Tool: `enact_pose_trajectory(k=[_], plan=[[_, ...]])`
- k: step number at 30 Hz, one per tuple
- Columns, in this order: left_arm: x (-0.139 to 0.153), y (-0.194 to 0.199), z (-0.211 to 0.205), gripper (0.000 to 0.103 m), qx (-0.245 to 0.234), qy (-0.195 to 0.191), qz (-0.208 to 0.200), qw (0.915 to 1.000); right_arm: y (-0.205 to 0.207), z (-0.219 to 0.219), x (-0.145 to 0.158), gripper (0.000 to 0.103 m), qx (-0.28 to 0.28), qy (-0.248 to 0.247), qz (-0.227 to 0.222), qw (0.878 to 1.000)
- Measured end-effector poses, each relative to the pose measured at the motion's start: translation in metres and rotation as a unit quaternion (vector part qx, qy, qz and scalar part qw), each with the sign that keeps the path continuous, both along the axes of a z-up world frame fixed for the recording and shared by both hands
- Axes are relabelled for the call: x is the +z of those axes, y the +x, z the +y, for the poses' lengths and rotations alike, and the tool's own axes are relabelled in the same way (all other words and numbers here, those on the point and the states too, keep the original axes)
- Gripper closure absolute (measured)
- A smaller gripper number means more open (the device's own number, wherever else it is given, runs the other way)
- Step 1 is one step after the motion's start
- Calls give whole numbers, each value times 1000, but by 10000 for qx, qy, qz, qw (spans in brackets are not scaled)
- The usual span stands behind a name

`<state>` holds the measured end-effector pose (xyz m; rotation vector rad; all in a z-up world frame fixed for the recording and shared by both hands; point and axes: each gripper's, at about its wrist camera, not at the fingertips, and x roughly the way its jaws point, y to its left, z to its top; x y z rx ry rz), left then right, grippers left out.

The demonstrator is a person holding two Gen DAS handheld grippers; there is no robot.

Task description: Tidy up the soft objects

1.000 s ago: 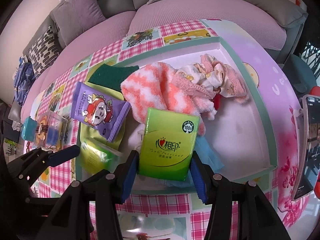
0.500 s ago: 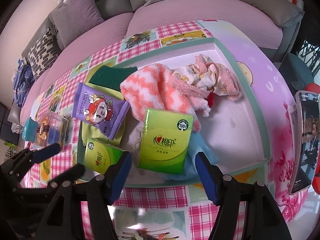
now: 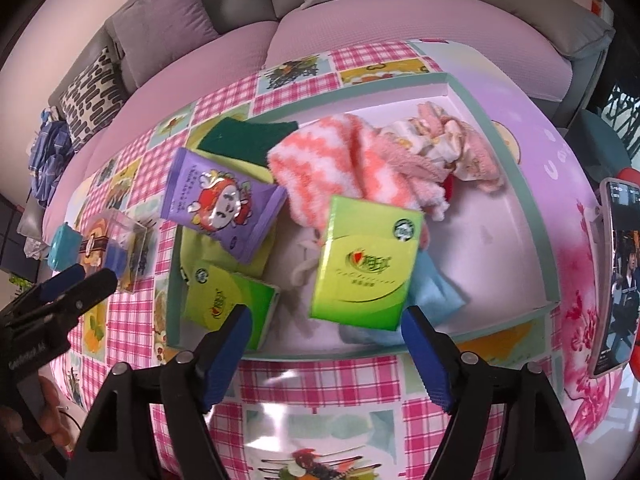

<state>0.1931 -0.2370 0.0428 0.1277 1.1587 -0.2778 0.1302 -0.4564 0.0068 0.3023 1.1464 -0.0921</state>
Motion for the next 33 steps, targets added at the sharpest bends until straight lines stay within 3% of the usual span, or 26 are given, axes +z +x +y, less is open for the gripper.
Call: enact_pose_trajectory(k=[5,9,12,18,33], plan=[[-3,1,21,17,284,155,-138,9994,-1,11,2,20,89,-51,-39,9999],[-5,3,41,9,493,168,-135,9986,0,20,2,19,178,-84,-42,9998],[-3,4,58,9,647,231,-205,9974,0,28,4,0,216,-138,-61,9997],[2,3,97,9,1011,295,-309,9940,-2,48,6,0,301,-228,-94,9992],[-7,-21,156,9,1093,615,-309,9916,-14,105,-1,0,545,-249,24,9982]])
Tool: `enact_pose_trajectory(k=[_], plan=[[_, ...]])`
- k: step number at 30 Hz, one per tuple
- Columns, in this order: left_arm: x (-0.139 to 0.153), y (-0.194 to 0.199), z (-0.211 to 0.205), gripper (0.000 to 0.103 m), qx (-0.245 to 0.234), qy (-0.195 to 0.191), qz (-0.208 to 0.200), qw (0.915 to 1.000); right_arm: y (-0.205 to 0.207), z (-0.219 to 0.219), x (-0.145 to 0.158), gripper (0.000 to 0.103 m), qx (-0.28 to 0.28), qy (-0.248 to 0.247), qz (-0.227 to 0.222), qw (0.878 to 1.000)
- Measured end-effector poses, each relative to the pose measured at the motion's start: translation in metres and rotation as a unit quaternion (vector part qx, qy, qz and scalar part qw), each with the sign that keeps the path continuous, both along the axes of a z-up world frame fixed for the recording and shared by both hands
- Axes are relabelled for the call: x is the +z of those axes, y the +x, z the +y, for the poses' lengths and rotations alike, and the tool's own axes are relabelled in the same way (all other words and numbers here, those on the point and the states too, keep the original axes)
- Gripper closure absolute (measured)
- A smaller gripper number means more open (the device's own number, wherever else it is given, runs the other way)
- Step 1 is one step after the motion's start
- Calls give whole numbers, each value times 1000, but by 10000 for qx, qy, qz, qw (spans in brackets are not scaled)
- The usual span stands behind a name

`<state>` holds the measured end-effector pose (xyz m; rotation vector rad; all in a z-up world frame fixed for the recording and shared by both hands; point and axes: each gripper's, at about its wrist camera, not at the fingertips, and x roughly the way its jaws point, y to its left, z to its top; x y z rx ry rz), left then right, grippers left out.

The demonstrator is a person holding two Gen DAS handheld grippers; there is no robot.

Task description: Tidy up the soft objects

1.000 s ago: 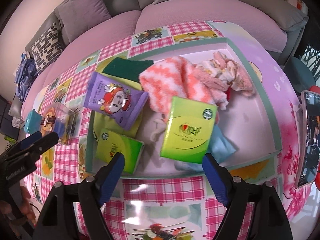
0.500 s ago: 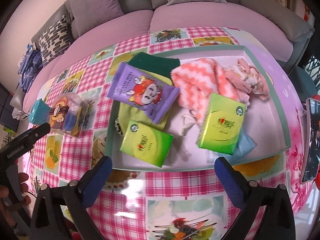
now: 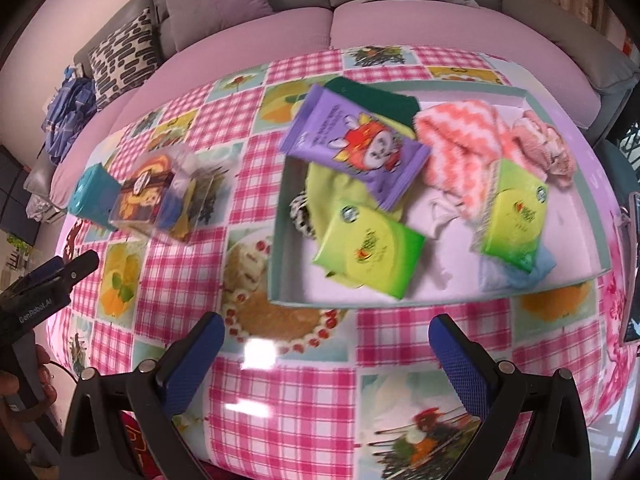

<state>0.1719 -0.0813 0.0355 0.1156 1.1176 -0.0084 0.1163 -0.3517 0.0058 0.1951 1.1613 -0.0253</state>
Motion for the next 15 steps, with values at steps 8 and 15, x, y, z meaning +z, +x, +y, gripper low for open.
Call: enact_pose_trajectory(k=[8,15], plan=[[-13,-21,13,9,-96,187,-6,9998,-8,23,-9,0,-21,-49,5,10000],[-22,-40,16,9,-117,184,3,9998,-18,45,-22,0,79,-85,92,9999]])
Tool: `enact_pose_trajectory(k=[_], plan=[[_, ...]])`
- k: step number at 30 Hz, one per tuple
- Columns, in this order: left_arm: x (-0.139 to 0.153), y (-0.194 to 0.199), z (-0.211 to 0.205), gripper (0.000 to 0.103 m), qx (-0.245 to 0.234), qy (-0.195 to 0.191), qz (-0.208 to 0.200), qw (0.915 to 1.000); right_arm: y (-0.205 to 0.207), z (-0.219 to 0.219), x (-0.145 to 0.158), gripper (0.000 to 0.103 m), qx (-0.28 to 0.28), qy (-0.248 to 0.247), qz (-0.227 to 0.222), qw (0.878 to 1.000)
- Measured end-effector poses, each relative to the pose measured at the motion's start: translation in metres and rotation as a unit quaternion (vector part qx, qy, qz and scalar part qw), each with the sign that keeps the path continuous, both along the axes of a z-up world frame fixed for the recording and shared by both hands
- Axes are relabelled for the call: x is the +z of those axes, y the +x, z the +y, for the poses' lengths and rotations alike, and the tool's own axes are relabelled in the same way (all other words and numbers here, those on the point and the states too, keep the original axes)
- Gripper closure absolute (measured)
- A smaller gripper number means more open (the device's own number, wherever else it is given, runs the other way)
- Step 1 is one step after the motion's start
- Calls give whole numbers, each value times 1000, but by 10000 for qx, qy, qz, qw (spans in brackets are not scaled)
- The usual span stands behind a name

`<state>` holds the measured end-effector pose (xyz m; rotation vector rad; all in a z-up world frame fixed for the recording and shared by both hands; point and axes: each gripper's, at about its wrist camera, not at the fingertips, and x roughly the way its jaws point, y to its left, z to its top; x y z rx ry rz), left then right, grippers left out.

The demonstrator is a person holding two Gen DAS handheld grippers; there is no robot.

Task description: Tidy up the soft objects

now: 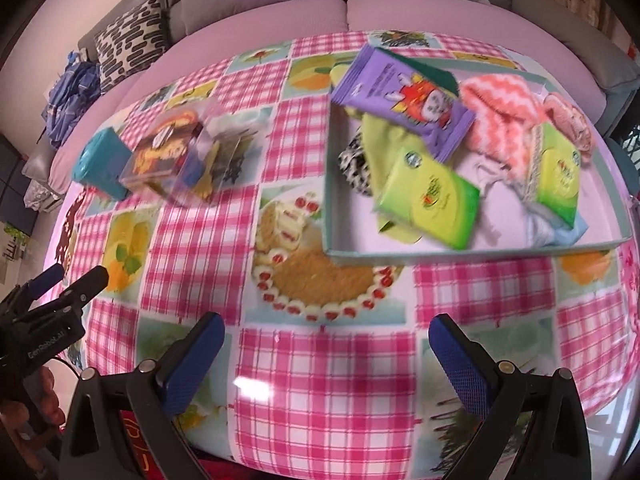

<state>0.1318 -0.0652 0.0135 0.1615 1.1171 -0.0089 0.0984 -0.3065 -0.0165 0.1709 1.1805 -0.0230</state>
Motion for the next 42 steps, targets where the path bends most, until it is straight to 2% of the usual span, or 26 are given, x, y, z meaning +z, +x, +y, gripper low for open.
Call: enact_pose_trajectory(k=[7,19,31,42], plan=[[1,-13,-5,9,-105,162,-57,9998,-10,12,-1,0,-48,-162,-186,9997],[-3,-22,0,9,-18,111,-39,9999,-14,17,-4,0,-209,-343,-447,9982],[-3,-26,-11,9,-190,354,-124,9991,-18,13,-4,0,-309,-364,-573,9972],[-4,-26,-10,9,-191,388,-107,9990,-19,14,-3,0,-295,-420,-592,9969]])
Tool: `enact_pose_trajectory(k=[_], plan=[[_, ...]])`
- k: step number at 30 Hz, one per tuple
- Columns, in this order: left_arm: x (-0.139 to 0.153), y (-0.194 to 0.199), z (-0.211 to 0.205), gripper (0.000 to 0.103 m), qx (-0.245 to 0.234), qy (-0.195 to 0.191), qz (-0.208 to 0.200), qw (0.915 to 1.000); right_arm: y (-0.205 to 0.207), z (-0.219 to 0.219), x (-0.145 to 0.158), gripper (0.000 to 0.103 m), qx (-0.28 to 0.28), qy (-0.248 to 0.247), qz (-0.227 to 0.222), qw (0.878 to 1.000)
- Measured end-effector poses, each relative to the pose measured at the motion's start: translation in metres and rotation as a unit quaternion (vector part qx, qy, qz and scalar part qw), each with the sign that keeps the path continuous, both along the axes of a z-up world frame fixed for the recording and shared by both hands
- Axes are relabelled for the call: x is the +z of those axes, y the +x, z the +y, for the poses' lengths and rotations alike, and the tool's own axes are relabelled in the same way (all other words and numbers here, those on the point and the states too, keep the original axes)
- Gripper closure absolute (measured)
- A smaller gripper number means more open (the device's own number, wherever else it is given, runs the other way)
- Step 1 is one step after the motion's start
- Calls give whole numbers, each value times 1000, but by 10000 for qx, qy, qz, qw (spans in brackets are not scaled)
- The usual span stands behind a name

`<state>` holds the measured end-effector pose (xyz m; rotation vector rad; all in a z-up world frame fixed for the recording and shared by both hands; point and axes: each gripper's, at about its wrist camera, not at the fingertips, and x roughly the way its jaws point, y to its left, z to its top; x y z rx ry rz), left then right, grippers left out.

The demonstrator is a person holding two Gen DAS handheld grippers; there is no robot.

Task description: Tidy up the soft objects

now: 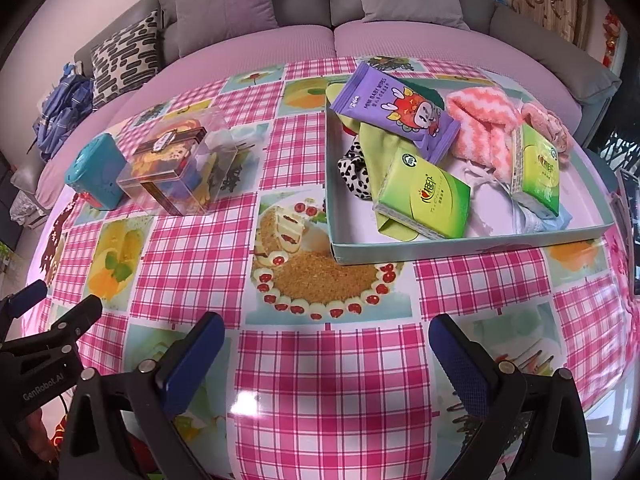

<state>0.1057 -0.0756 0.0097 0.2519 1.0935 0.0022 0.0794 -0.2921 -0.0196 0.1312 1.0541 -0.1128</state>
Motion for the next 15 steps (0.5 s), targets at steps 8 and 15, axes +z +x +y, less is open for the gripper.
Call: enact_pose_trajectory(k=[8,15], plan=[[0,0,0,9,-3,14,4,10000,0,1,0,0,26,-42,-5,10000],[0,0,-1,9,-4,36,-1,10000,0,2,0,0,21,-39,-4,10000]])
